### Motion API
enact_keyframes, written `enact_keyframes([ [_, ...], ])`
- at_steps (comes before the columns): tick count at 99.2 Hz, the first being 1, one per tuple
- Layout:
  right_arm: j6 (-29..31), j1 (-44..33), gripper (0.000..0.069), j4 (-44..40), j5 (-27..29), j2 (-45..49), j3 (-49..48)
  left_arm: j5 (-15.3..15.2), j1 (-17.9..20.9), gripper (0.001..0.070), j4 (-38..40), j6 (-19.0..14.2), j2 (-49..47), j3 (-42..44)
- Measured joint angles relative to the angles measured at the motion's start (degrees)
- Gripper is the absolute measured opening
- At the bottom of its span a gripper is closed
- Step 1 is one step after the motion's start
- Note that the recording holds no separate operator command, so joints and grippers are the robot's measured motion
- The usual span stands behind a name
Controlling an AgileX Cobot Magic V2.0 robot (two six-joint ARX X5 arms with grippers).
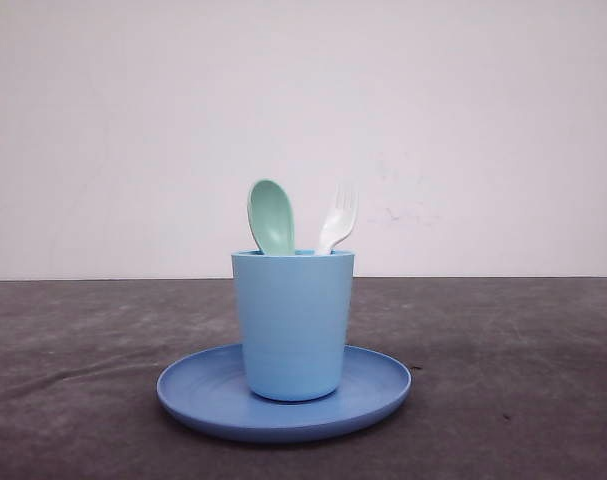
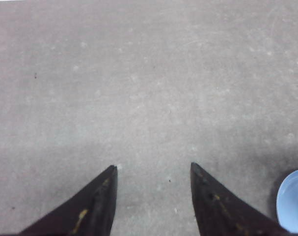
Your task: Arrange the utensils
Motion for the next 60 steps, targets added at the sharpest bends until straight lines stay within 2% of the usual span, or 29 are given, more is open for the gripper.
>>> enact_keyframes([
  [8,-0.1,-1.2,0.0679,-1.6,-2.1,0.1,0.0,0.0,0.0,0.0280,-0.3,0.0,0.0,0.0],
  [43,-0.4,-1.2,0.0672,-1.6,-2.1,0.1,0.0,0.0,0.0,0.0275,-0.4,0.0,0.0,0.0],
  [48,-0.4,-1.2,0.0593,-1.6,-2.1,0.1,0.0,0.0,0.0,0.0235,-0.4,0.0,0.0,0.0],
  [55,-0.4,-1.2,0.0383,-1.6,-2.1,0.1,0.0,0.0,0.0,0.0111,-0.5,0.0,0.0,0.0],
  [60,-0.4,-1.2,0.0233,-1.6,-2.1,0.1,0.0,0.0,0.0,0.0055,-0.5,0.0,0.0,0.0],
])
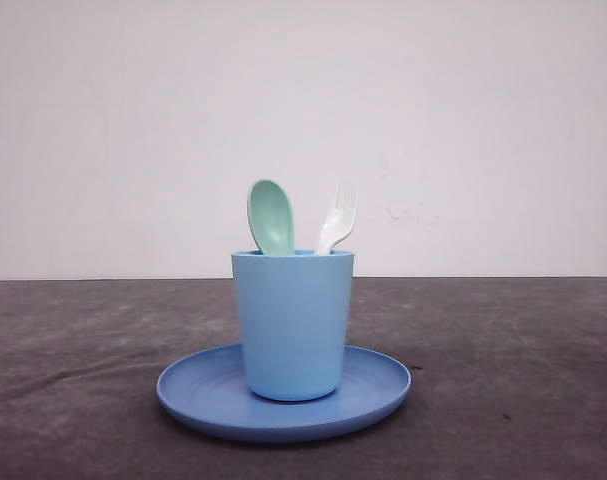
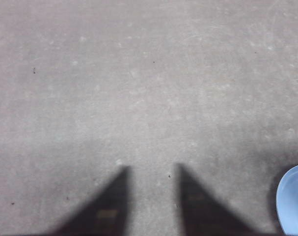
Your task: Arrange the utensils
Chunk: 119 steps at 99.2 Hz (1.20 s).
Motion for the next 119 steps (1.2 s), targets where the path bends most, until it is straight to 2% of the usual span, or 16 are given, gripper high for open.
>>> enact_keyframes([
  [4,0.0,0.0,0.0133,0.0,0.0,0.0,0.0,0.0,0.0,0.0033,0.0,0.0,0.0,0.0],
  [8,0.0,0.0,0.0075,0.0,0.0,0.0,0.0,0.0,0.0,0.0022,0.0,0.0,0.0,0.0],
  [20,0.0,0.0,0.0017,-0.2,0.0,0.0,0.0,0.0,0.0,0.0014,0.0,0.0,0.0,0.0],
  [73,0.0,0.0,0.0008,5.3,0.0,0.0,0.0,-0.1,0.0,0.0014,0.0,0.0,0.0,0.0],
  [83,0.0,0.0,0.0008,6.6,-0.1,0.0,0.0,-3.0,0.8,0.0014,1.0,0.8,-1.4,-0.9],
  [90,0.0,0.0,0.0008,7.7,-0.1,0.0,0.0,-4.5,2.5,0.0014,2.5,1.2,-4.9,-3.6],
  [104,0.0,0.0,0.0008,9.7,-0.1,0.0,0.0,-4.5,6.1,0.0014,10.2,1.3,-14.2,-13.6],
  [119,0.0,0.0,0.0008,12.1,-0.1,0.0,0.0,-4.2,7.0,0.0014,18.7,1.3,-24.9,-25.7],
])
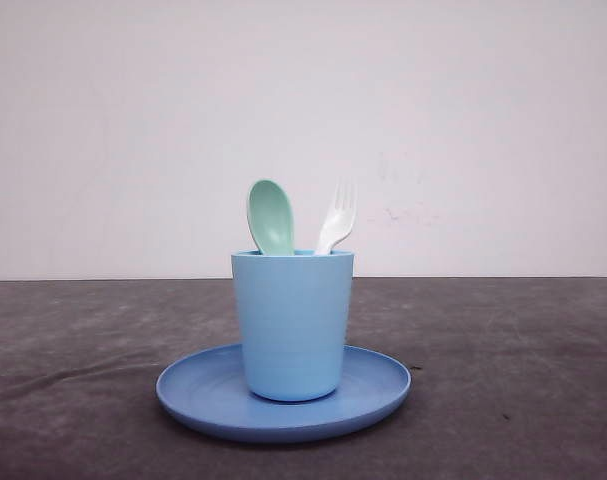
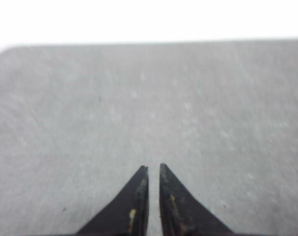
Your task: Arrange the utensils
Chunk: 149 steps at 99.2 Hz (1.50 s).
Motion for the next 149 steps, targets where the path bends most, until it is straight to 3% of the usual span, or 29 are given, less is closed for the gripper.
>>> enact_keyframes([
  [24,0.0,0.0,0.0008,3.2,0.0,0.0,0.0,0.0,0.0,0.0014,7.4,0.0,-15.6,-16.7],
  [35,0.0,0.0,0.0008,4.2,0.0,0.0,0.0,0.5,0.0,0.0014,8.9,0.0,-18.3,-21.1],
  [47,0.0,0.0,0.0008,5.9,0.0,0.0,0.0,1.8,0.0,0.0012,7.8,0.0,-18.2,-21.1],
  [125,-0.4,0.0,0.0008,9.2,0.9,-0.4,-0.2,1.8,0.0,0.0012,7.7,0.0,-18.2,-21.1],
  [149,-1.3,-2.4,0.0008,12.7,6.0,-13.7,-13.9,1.8,0.0,0.0012,7.7,0.0,-18.2,-21.1],
])
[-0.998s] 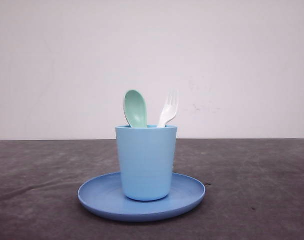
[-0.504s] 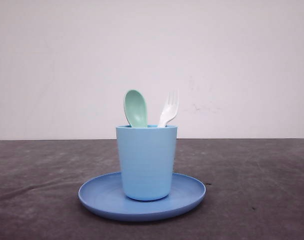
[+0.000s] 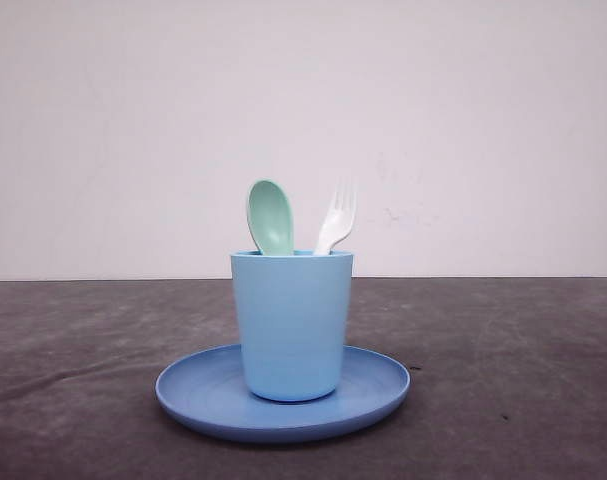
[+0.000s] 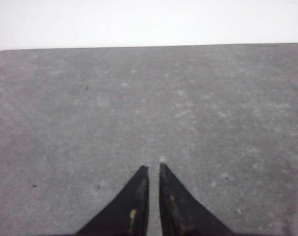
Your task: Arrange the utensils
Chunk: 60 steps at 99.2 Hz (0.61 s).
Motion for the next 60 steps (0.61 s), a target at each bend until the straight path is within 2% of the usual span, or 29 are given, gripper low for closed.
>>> enact_keyframes([
  [32,-0.1,-0.4,0.0008,5.4,0.0,-25.7,-28.1,0.0,0.0,0.0012,0.0,0.0,0.0,0.0],
  [45,-0.2,-0.4,0.0008,5.8,-0.3,-32.3,-33.1,0.0,0.0,0.0012,0.0,0.0,0.0,0.0],
  [60,-0.2,-0.4,0.0008,10.6,-0.1,-32.5,-34.3,0.0,0.0,0.0012,0.0,0.0,0.0,0.0],
])
